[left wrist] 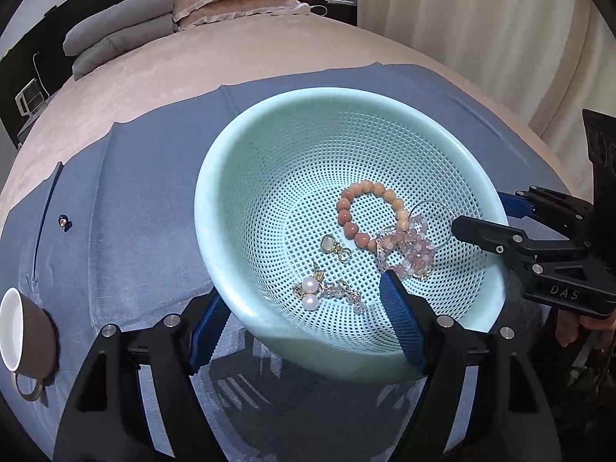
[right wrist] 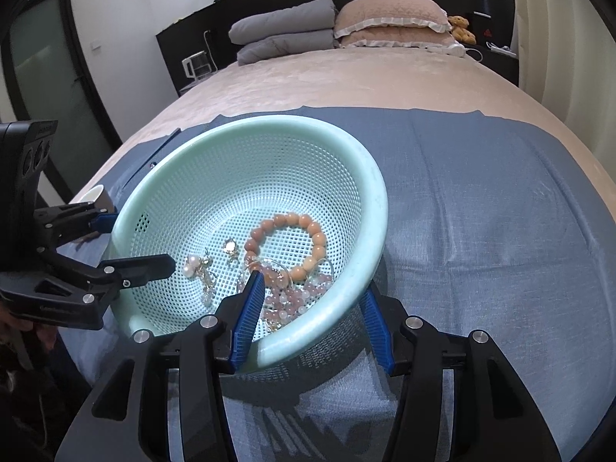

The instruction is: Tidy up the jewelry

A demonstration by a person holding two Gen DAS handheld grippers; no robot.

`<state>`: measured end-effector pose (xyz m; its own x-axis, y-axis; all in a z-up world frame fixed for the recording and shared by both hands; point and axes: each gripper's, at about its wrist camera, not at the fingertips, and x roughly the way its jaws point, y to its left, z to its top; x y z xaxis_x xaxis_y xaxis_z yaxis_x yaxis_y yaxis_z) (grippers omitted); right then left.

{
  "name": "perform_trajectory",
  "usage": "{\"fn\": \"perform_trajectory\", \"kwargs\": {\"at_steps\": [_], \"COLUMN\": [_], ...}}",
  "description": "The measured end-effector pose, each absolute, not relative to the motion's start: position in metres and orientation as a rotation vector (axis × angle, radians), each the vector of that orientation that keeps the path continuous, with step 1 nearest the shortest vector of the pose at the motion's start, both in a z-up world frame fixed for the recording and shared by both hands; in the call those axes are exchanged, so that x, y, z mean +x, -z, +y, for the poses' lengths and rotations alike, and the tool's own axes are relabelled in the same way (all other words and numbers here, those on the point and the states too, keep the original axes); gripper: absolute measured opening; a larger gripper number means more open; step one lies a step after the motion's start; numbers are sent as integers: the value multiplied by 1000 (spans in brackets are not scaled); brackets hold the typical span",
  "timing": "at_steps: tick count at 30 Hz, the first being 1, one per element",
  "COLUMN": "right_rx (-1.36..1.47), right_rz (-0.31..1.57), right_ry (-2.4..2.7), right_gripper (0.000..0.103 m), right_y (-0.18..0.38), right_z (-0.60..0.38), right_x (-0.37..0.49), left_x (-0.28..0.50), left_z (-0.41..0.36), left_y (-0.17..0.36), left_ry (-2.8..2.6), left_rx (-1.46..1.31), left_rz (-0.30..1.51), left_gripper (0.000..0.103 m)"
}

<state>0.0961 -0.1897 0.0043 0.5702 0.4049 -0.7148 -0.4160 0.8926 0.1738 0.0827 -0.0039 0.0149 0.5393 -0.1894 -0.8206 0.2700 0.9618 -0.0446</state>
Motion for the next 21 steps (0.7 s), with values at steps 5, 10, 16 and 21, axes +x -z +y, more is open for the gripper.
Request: {"fn": "perform_trajectory", "kwargs": {"at_steps": [5,10,16,21], "right_rx": [-89,-97,-77,-83], "right_rz": [770,762,743,708], "right_ry": [-431,-405,-379,-358], "right_gripper": [86,87,88,90], "right_y": [-10,-11,-15,-20], "right_z": [-185,-190,-201,-205], "right_x": [87,81,72,56], "left_x": [83,69,38,14], "left_z": [0,10,19,16], "left_y": [-15,-22,-32,-36], "left_ry": [222,165,117,133], "left_rx": [119,93,29,-10], "left_rz": [952,932,826,771], "left_gripper": [84,97,97,97]}}
